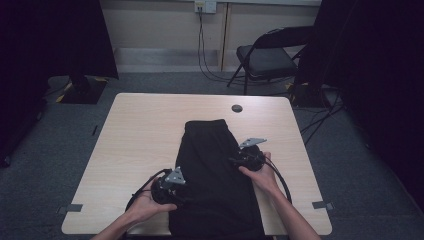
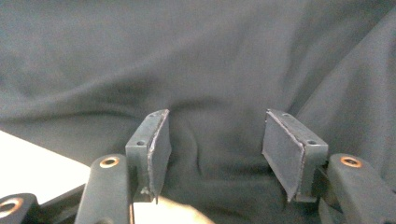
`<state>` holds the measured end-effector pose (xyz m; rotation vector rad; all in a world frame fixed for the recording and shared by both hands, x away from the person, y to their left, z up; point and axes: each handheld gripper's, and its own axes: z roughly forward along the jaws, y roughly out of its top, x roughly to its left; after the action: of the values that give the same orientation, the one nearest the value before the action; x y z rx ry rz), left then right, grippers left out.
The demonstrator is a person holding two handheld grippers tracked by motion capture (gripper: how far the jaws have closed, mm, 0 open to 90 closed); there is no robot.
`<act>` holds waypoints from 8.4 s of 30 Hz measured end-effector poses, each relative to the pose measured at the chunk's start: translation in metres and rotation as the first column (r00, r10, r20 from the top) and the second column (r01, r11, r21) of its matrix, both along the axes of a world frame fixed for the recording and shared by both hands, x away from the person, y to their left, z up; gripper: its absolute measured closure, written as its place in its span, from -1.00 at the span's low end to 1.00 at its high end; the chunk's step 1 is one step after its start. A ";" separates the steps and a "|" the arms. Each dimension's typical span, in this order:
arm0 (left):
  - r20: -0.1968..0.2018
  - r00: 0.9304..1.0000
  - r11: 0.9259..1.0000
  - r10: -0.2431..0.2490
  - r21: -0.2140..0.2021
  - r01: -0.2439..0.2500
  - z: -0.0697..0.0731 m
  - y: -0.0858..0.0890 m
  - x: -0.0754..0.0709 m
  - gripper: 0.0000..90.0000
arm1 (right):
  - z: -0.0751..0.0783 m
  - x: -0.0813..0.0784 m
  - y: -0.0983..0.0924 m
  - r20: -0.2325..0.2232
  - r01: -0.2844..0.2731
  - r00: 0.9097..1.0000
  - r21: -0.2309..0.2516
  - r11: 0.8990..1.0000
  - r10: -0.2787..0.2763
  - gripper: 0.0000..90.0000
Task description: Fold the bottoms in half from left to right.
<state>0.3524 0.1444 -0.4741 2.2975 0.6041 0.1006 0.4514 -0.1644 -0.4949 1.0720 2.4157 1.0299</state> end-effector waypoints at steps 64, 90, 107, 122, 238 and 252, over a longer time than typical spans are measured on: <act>-0.022 0.953 0.951 0.302 -0.070 -0.303 -0.019 -0.008 0.102 -0.04 | -0.004 0.012 0.014 -0.038 0.001 0.999 0.117 0.993 0.003 0.63; 0.205 0.887 0.884 0.414 -0.322 -0.338 0.120 0.015 0.147 0.74 | 0.142 0.058 0.026 0.210 0.001 0.975 0.323 0.947 -0.073 0.72; 0.346 0.859 0.905 0.377 -0.337 -0.261 0.180 0.020 0.121 0.73 | 0.213 0.049 0.027 0.334 -0.087 0.942 0.332 0.939 -0.030 0.72; 0.219 0.958 0.950 0.186 -0.287 -0.118 0.113 0.004 0.006 0.71 | 0.157 -0.070 -0.017 0.230 -0.217 0.962 0.335 0.917 0.144 0.73; 0.032 0.980 0.923 0.195 -0.344 -0.173 0.099 0.013 0.073 0.91 | 0.011 -0.118 0.131 -0.081 -0.399 0.906 0.168 0.901 0.416 0.69; -0.026 0.979 0.909 0.202 -0.368 -0.197 0.083 -0.003 0.078 0.87 | 0.011 -0.098 0.153 -0.024 -0.387 0.917 0.192 0.902 0.399 -0.36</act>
<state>0.4302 0.1417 -0.3915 1.8664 0.7805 0.0901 0.3529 -0.0116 -0.4840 0.6833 2.6991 1.3880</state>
